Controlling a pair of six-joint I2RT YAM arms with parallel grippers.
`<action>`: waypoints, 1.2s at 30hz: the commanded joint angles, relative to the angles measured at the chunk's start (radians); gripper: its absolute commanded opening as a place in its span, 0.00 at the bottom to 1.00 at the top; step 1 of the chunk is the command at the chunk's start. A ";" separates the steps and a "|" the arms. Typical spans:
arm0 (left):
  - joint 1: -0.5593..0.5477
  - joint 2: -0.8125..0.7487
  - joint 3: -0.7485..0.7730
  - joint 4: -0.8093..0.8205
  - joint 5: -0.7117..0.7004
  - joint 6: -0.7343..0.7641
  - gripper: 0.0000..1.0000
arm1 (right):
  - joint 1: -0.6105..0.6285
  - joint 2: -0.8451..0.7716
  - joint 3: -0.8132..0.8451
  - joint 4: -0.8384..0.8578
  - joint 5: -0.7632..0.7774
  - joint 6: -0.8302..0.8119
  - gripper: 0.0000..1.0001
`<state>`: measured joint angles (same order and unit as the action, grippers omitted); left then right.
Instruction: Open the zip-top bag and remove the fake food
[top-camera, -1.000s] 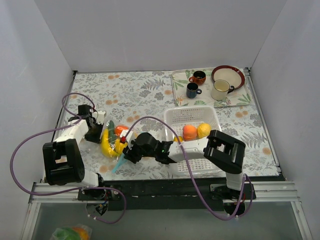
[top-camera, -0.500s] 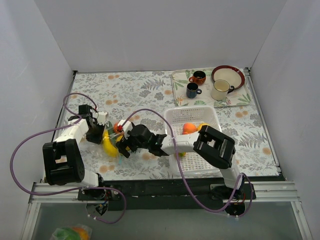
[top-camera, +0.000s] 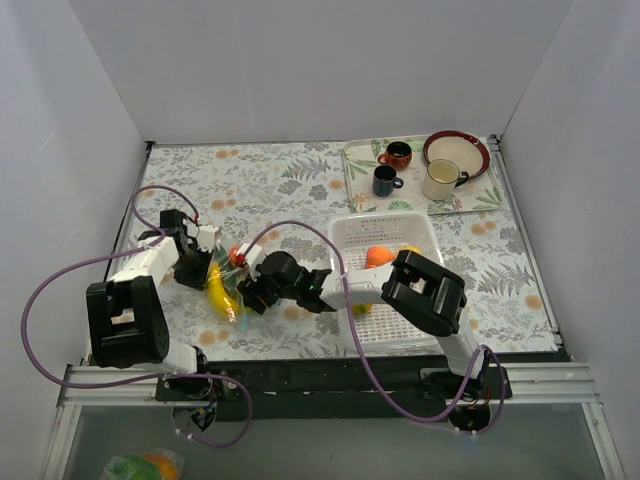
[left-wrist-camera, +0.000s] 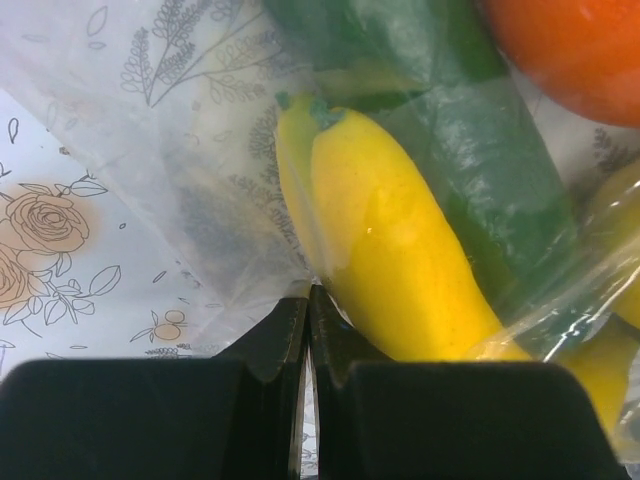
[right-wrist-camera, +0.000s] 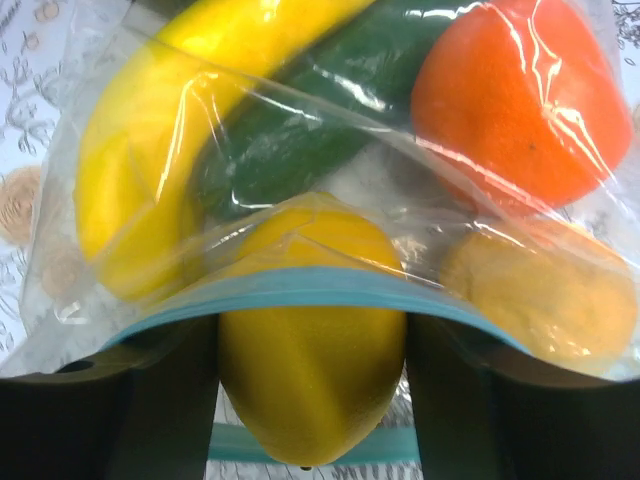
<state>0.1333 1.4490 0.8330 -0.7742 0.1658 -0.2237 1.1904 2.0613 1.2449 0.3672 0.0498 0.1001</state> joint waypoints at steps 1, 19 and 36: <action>-0.006 0.005 -0.012 0.050 -0.046 0.015 0.00 | -0.005 -0.147 -0.105 -0.008 -0.004 0.001 0.46; -0.004 0.056 0.021 0.070 -0.065 -0.005 0.00 | -0.064 -0.833 -0.466 -0.354 0.701 0.188 0.01; -0.004 0.050 0.029 0.058 -0.043 -0.012 0.00 | -0.088 -0.719 -0.288 -0.469 0.651 0.119 0.99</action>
<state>0.1307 1.5116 0.8448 -0.7155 0.1051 -0.2329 1.0367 1.3182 0.8425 -0.1879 0.7372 0.3458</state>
